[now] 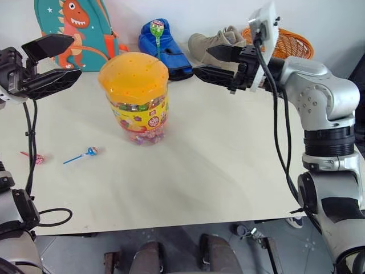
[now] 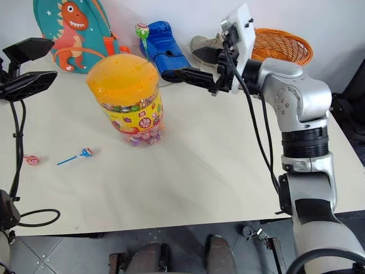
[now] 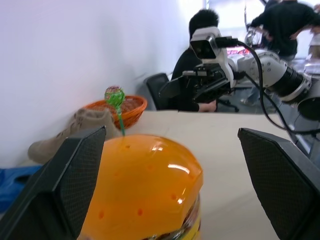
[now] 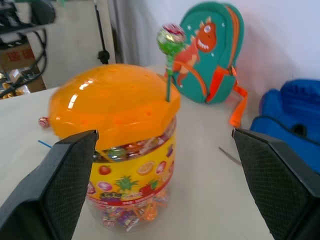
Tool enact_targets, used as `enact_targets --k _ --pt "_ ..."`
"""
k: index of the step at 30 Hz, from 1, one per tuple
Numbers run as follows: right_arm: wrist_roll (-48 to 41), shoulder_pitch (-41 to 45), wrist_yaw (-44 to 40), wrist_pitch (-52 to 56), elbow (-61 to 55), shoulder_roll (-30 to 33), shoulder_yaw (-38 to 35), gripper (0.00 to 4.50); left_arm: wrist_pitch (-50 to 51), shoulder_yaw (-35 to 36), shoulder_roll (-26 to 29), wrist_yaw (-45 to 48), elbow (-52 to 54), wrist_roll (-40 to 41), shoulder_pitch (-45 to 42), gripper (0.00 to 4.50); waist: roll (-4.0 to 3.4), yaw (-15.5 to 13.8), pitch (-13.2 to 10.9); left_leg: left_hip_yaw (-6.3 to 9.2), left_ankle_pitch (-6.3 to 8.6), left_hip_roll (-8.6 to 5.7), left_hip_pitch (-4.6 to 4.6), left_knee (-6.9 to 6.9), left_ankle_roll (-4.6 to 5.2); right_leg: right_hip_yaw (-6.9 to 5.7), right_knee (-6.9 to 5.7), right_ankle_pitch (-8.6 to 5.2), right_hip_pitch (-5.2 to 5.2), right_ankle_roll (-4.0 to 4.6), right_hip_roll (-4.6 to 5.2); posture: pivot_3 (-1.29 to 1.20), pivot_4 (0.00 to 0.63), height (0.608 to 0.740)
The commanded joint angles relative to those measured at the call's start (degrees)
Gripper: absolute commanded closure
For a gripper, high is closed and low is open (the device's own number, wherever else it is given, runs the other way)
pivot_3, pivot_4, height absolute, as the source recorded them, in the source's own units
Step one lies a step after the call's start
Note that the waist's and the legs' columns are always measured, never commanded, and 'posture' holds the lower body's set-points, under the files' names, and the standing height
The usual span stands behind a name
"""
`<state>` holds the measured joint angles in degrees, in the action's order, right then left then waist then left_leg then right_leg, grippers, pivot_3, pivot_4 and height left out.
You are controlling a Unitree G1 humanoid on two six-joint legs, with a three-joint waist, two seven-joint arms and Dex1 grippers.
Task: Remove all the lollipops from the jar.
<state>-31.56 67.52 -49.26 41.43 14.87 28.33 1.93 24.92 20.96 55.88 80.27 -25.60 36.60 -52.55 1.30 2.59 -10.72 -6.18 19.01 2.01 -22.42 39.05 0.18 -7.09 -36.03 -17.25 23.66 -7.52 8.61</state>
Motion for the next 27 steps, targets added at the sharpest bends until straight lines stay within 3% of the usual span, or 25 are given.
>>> enact_targets --k 1,14,27 --pt "1.84 4.37 -0.33 -2.36 5.05 -2.13 -0.62 0.00 -0.27 1.31 2.51 -0.17 0.55 -0.51 1.47 0.02 0.00 0.52 0.00 0.00 0.00 0.00 0.00 -0.01 0.00 0.00 0.00 0.00 0.00 0.00 0.00 0.00 0.150 0.740" --pt "8.17 20.15 -4.07 -14.64 34.72 -13.42 -2.73 0.00 2.41 7.10 2.68 -4.44 8.48 3.36 9.09 0.02 -0.03 1.32 -0.02 0.08 0.00 0.01 -0.01 -0.06 0.00 0.00 -0.02 0.00 0.01 0.00 0.00 0.00 0.150 0.740" --pt "11.54 27.88 -2.93 -24.39 50.62 -20.76 -7.36 0.00 2.24 8.87 1.36 -7.36 11.79 5.36 12.51 0.02 -0.05 2.60 -0.03 0.21 0.00 0.00 0.00 -0.18 -0.01 -0.03 -0.06 0.00 0.01 0.00 -0.01 0.00 0.150 0.740"
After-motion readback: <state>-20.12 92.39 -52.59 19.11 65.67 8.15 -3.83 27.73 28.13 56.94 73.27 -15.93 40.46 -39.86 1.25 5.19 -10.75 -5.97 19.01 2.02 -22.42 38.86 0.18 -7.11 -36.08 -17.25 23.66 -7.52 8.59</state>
